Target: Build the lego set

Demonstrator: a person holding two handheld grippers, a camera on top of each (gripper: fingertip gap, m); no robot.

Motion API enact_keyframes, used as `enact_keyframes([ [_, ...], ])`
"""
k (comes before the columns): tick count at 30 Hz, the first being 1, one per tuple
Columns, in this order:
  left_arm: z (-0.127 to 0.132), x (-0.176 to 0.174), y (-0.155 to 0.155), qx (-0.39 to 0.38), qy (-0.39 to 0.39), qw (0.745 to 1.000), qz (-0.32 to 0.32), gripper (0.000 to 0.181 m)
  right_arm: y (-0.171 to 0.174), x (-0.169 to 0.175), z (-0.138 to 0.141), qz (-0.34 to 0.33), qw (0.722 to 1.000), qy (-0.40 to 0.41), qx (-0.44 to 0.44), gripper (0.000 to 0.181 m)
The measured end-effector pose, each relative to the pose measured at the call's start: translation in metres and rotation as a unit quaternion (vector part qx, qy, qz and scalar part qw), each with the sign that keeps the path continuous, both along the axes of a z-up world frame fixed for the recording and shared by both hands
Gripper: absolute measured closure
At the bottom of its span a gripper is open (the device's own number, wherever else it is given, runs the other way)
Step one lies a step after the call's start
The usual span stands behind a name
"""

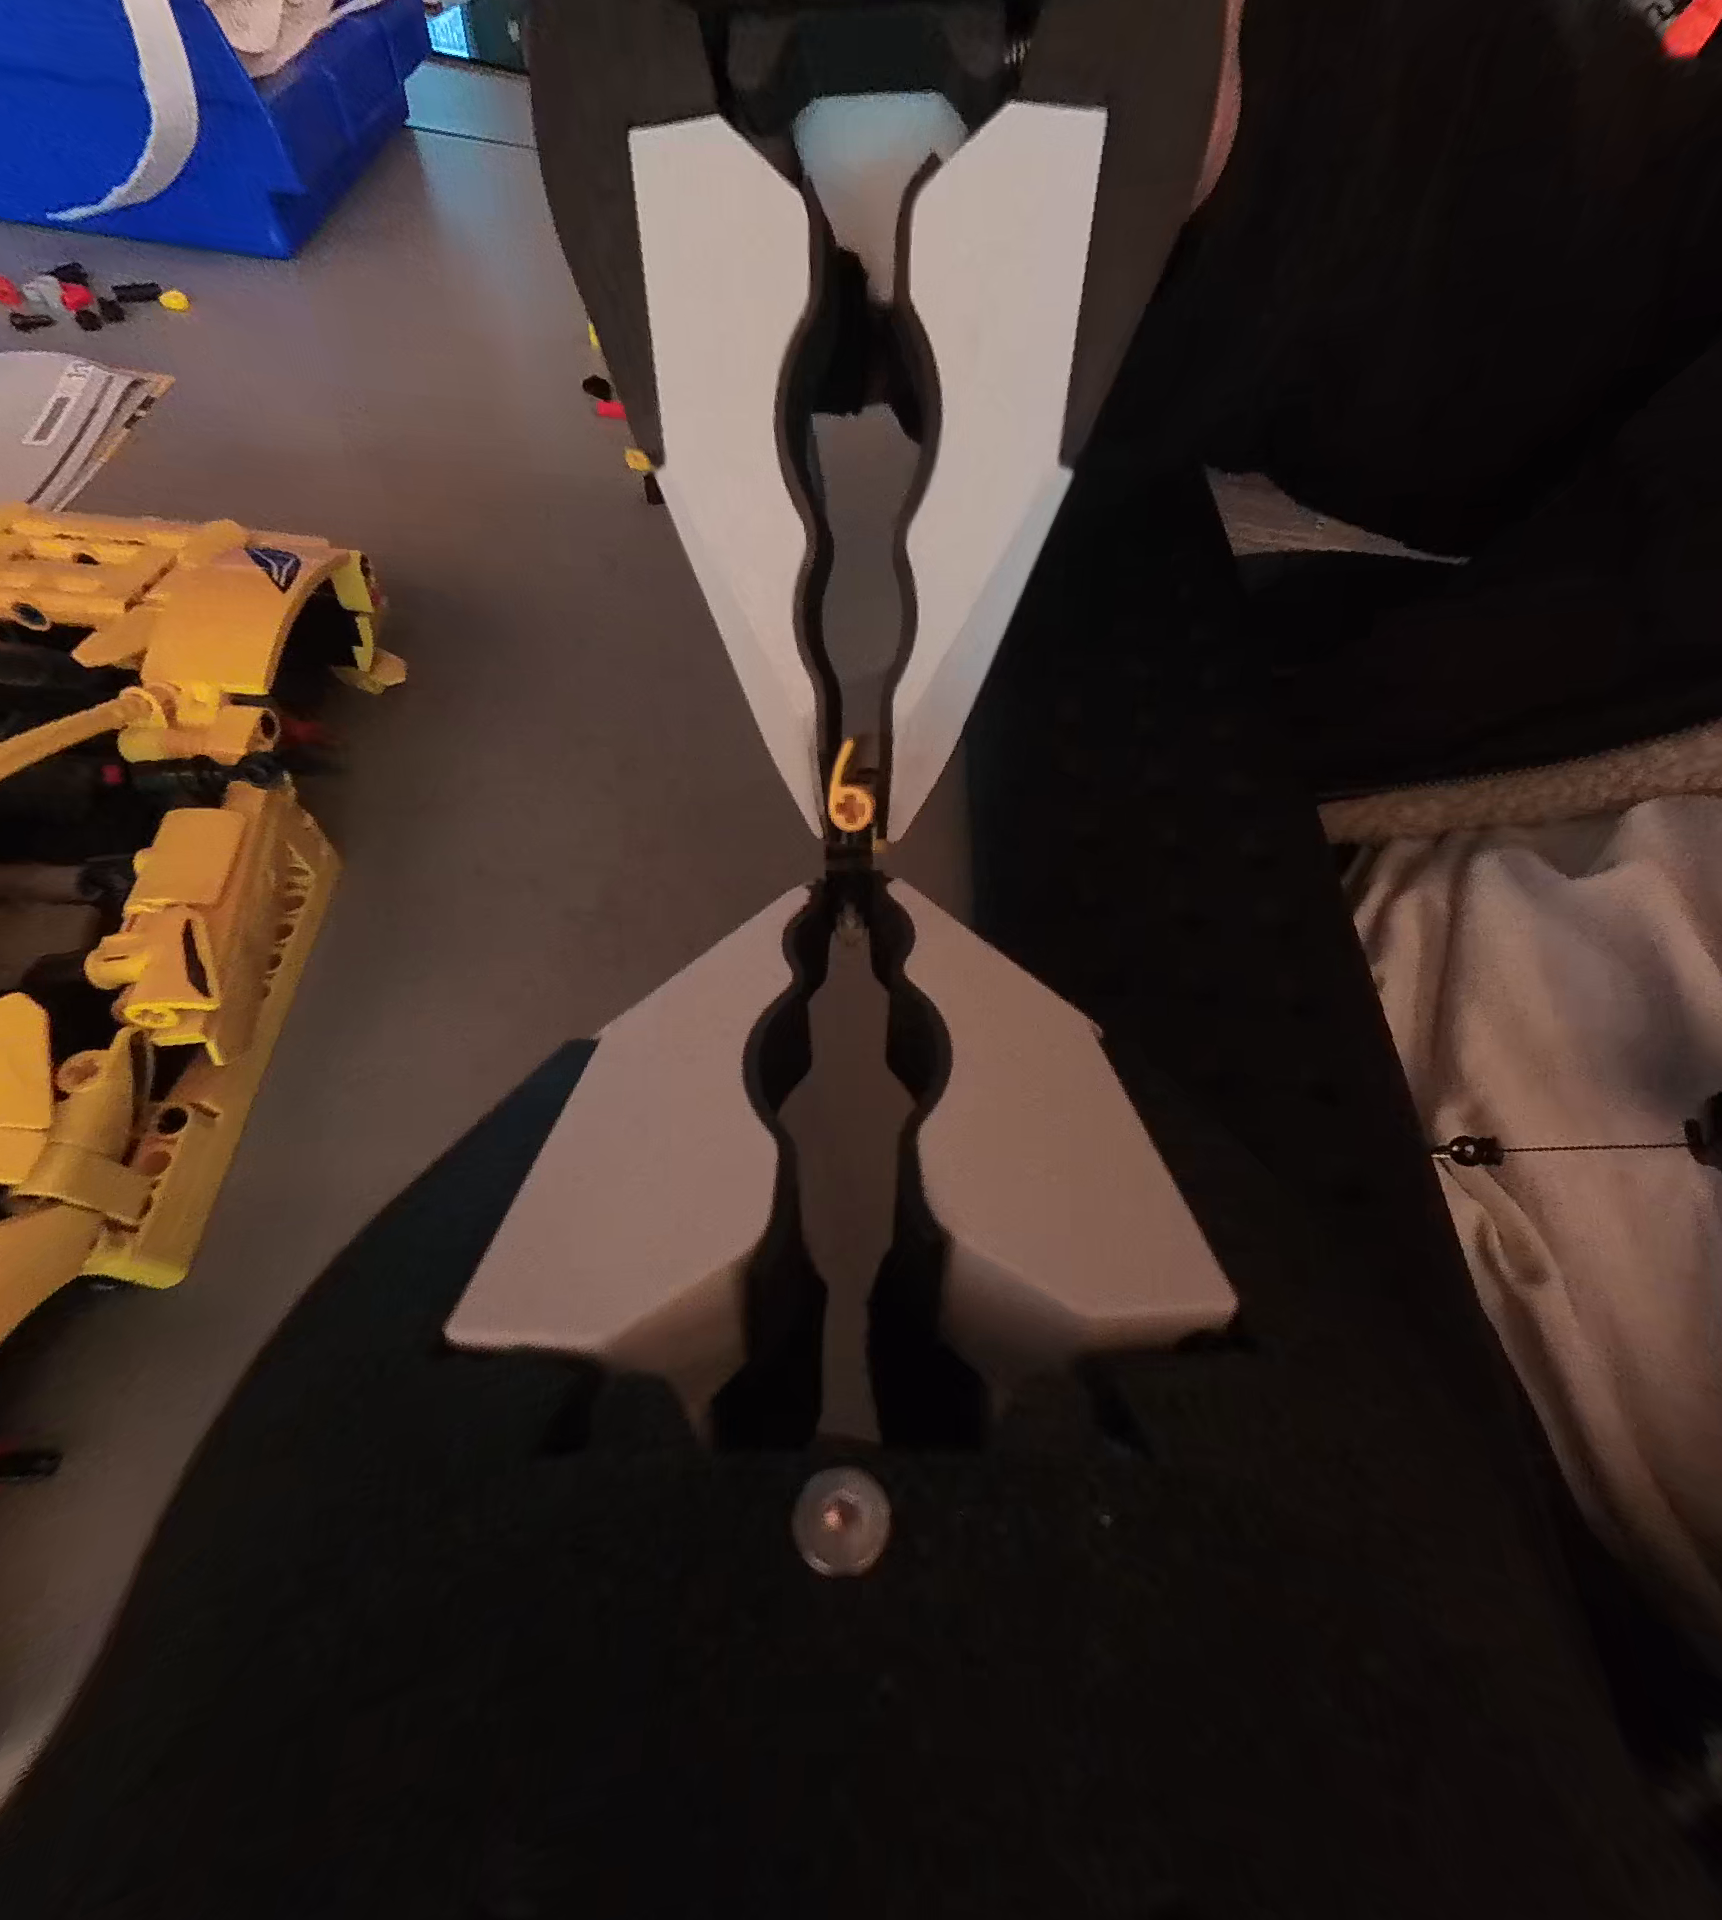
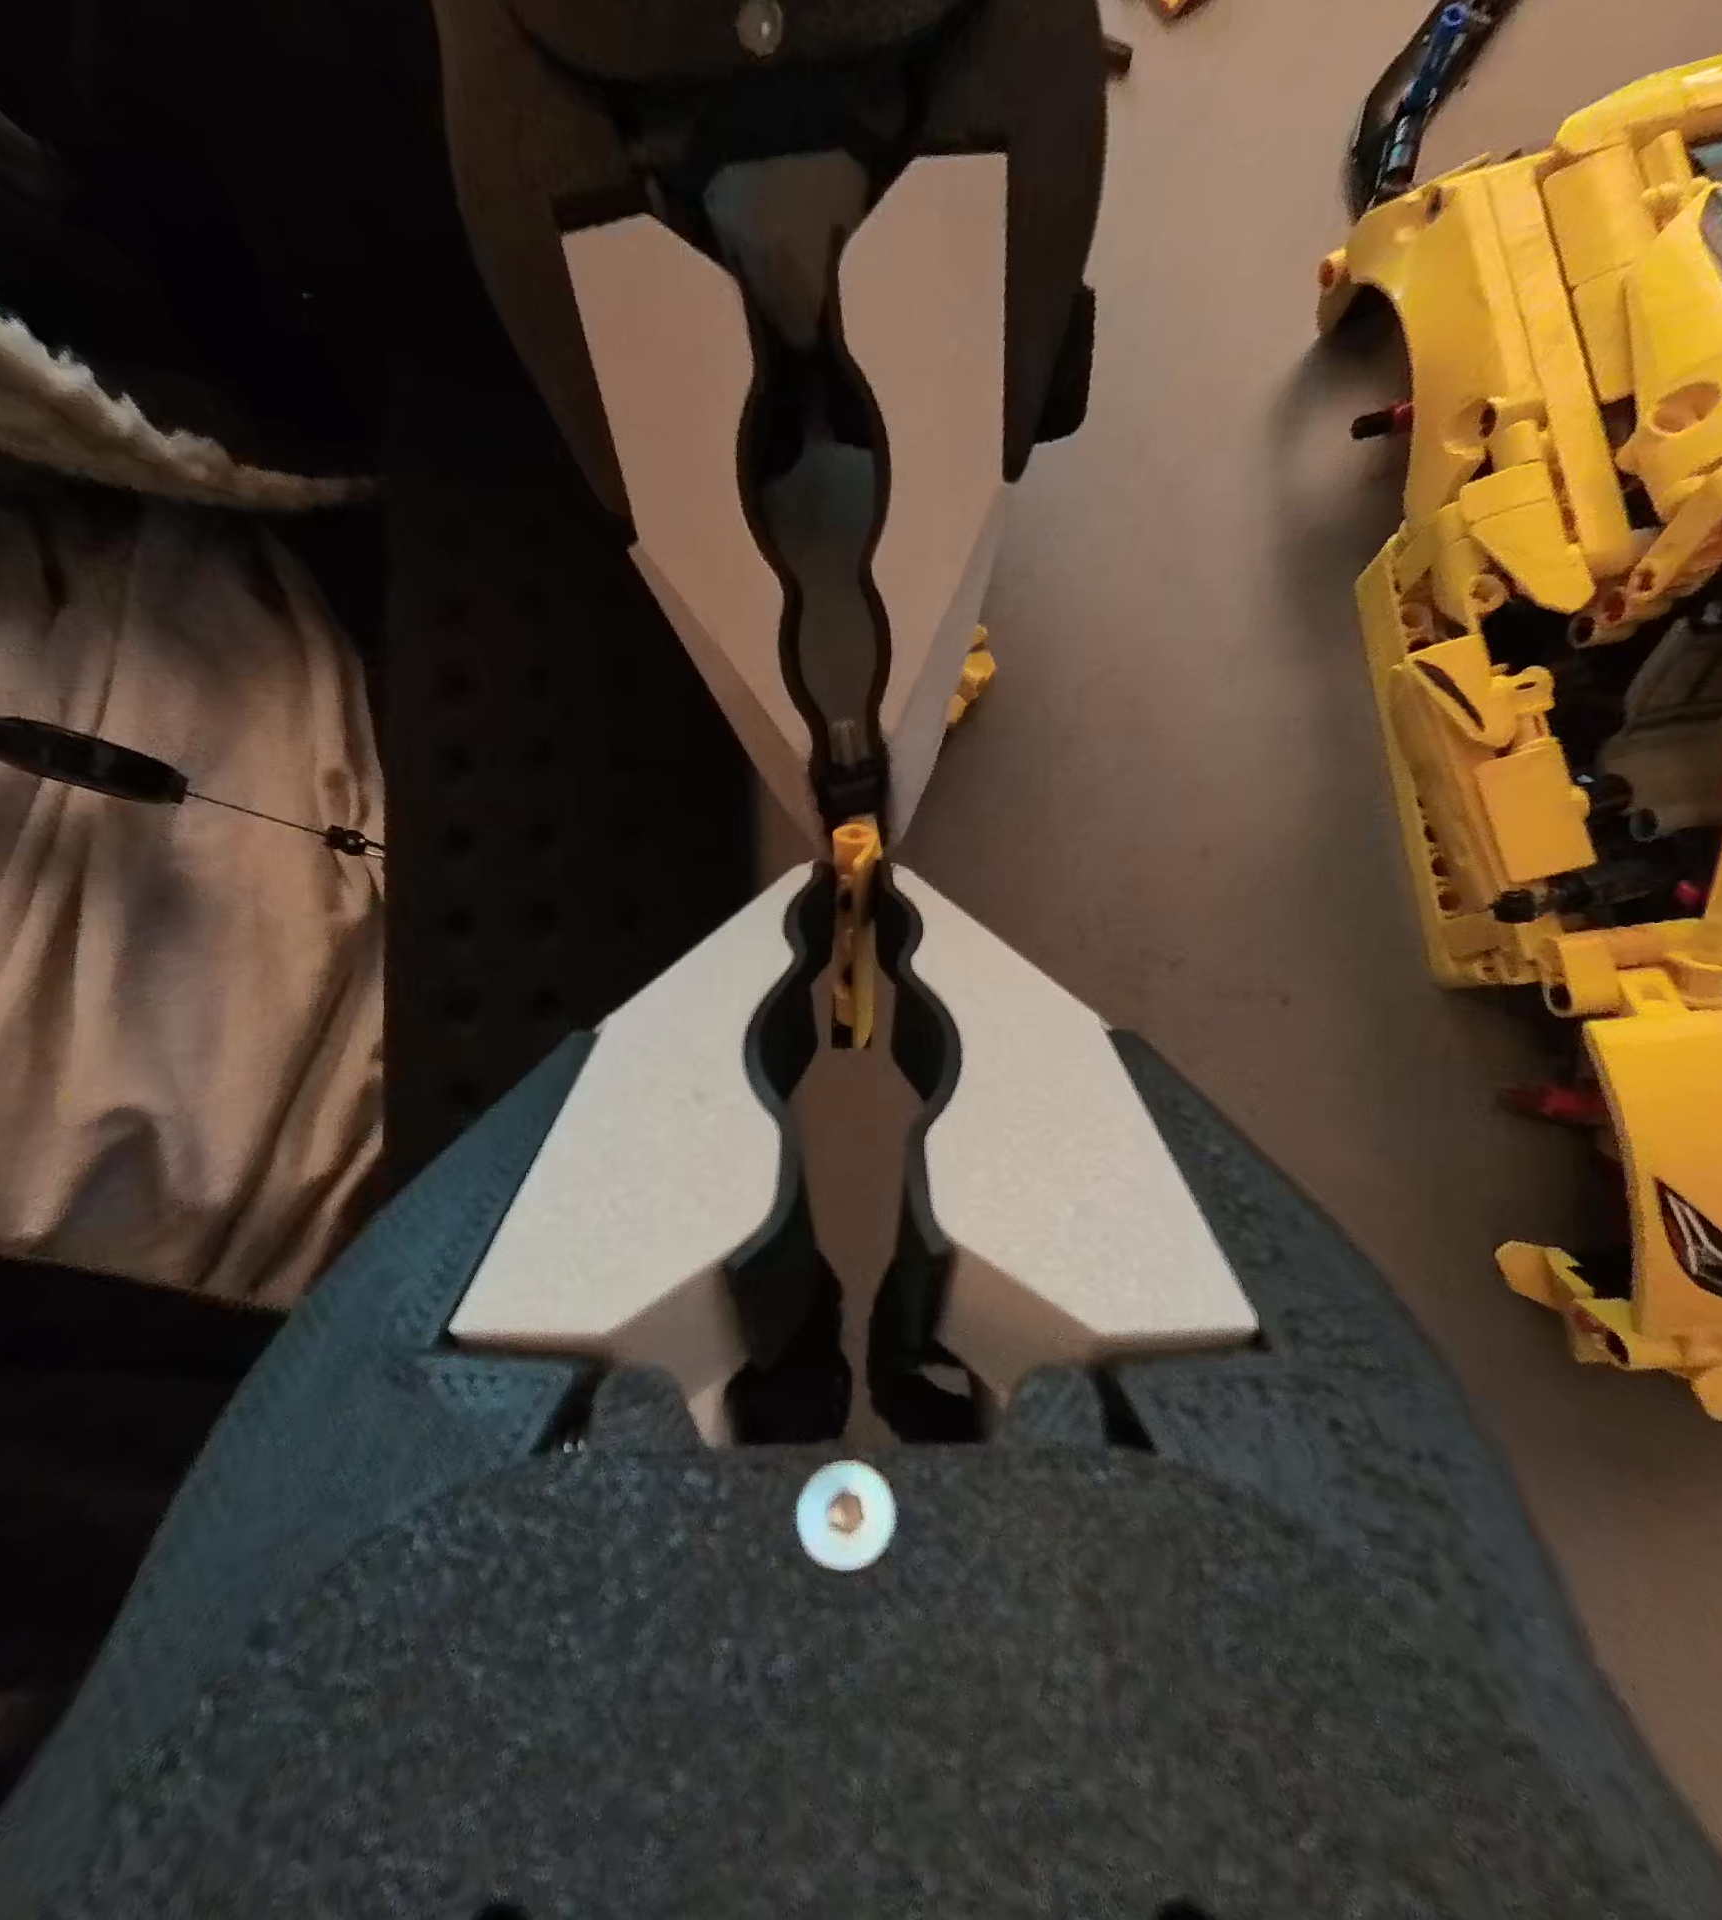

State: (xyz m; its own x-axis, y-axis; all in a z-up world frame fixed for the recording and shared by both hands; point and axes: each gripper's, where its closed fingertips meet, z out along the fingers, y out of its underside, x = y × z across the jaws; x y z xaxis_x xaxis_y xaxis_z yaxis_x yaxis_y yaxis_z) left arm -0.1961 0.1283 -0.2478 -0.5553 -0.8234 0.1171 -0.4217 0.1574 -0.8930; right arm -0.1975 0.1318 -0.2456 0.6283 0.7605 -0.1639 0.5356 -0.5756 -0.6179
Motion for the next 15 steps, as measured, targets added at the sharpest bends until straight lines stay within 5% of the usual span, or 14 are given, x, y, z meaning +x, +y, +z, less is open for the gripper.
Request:
enact_keyframes([
  [15, 0.0035, 0.0000, 0.0019, -0.015, -0.004, 1.000, 0.002, 0.175, 0.0032, 0.0039, 0.0026, 0.011, 0.999, -0.030, 0.001, 0.173],
])
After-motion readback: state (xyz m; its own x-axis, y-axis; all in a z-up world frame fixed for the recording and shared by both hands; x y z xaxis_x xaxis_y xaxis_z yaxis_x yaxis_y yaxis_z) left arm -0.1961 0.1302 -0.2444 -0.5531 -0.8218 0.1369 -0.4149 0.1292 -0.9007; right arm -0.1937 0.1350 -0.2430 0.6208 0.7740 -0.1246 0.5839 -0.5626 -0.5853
